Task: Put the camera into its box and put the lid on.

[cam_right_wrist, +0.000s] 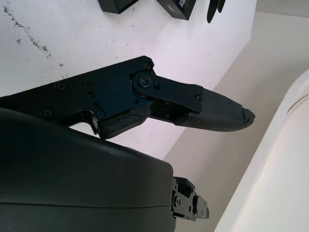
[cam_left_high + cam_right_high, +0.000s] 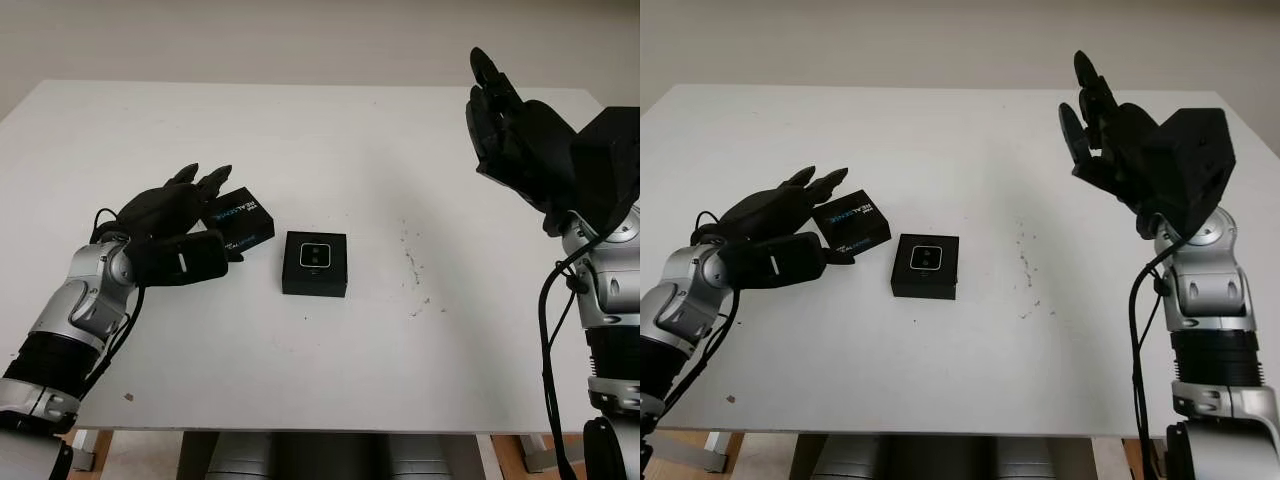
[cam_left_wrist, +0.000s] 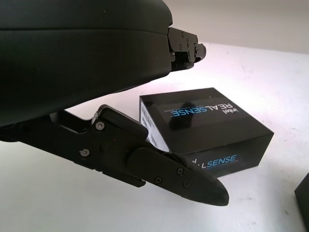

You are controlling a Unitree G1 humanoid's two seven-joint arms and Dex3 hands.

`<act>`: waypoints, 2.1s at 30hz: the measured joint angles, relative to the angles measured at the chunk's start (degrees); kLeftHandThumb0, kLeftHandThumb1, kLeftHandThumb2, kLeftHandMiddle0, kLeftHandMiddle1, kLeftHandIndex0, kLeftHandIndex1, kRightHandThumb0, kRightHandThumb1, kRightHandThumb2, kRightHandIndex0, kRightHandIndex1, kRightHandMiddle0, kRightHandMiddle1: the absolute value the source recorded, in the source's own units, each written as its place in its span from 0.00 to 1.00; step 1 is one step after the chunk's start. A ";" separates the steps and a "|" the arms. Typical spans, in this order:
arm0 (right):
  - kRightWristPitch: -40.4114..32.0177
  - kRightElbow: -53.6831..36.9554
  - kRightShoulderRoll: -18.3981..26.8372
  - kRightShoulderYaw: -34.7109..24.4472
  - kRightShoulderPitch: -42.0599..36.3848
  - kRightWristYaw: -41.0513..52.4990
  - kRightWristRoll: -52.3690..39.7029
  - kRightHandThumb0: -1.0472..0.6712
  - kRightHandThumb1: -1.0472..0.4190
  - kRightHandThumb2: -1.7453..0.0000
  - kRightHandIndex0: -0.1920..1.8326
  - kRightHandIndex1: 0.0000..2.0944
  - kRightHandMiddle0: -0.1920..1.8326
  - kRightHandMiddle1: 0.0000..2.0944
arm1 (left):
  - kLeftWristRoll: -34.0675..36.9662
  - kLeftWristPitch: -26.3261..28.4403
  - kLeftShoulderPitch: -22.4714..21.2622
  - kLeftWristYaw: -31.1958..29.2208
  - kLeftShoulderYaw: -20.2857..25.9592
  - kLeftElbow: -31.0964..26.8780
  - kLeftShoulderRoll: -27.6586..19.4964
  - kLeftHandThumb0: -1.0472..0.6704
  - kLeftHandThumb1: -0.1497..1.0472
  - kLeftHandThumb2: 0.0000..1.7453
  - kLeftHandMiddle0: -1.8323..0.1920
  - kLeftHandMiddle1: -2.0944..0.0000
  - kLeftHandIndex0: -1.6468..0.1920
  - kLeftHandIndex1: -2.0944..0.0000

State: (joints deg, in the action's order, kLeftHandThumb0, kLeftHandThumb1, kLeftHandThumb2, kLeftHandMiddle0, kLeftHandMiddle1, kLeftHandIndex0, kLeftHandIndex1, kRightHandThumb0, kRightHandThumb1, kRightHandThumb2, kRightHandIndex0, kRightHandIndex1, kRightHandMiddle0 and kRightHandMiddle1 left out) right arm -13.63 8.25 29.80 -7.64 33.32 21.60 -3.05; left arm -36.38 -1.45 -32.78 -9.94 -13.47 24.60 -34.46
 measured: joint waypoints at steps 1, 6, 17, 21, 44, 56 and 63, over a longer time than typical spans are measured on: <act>-0.29 -0.21 0.00 0.02 -0.04 0.01 0.03 0.14 0.00 0.59 0.00 0.00 0.00 0.00 | -0.18 -0.41 0.00 0.89 -0.16 0.53 0.23 0.18 0.90 0.03 0.96 0.97 0.88 0.97; -0.62 -0.50 0.00 0.01 -0.38 -0.10 0.19 0.14 0.00 0.58 0.00 0.00 0.00 0.00 | -0.46 -1.94 -0.01 2.97 -0.99 2.99 1.12 0.19 0.89 0.03 0.96 0.97 0.88 0.97; -0.05 -1.48 -0.04 -0.34 -1.04 0.25 -1.54 0.14 0.00 0.56 0.00 0.00 0.00 0.00 | -0.09 -3.26 -2.72 3.73 -1.83 8.84 2.25 0.18 0.89 0.03 0.94 0.97 0.89 0.97; -0.76 -2.73 -1.10 -1.46 -1.70 -0.72 -3.18 0.14 0.00 0.56 0.00 0.00 0.00 0.00 | 0.58 -3.30 -3.79 3.49 -1.97 10.26 2.98 0.19 0.88 0.03 0.91 0.96 0.86 0.96; -0.90 -4.44 -1.46 -2.54 -4.13 -1.79 -4.22 0.14 0.00 0.55 0.00 0.00 0.00 0.00 | 8.78 -13.46 -5.37 9.14 0.04 17.41 5.53 0.55 0.89 0.03 0.67 0.56 0.62 0.66; -0.79 -4.43 -1.46 -2.34 -4.13 -1.33 -3.97 0.14 0.00 0.56 0.00 0.00 0.00 0.00 | 2.29 -17.56 -5.28 19.88 -1.26 18.28 5.59 0.57 0.92 0.03 0.75 0.32 0.72 0.39; -0.71 -4.43 -1.52 -2.27 -4.14 -1.45 -3.99 0.16 0.00 0.57 0.00 0.00 0.00 0.00 | 1.79 -17.59 -4.36 21.99 -1.21 17.28 5.20 0.57 0.90 0.03 0.73 0.37 0.72 0.41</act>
State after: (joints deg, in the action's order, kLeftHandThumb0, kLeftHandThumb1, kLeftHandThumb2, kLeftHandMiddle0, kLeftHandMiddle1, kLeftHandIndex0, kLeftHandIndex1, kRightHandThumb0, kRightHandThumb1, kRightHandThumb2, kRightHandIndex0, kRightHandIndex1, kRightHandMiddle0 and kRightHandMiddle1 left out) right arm -14.34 3.81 28.28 -9.91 29.18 20.15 -7.04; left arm -34.58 -19.04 -37.14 12.05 -14.69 41.88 -29.27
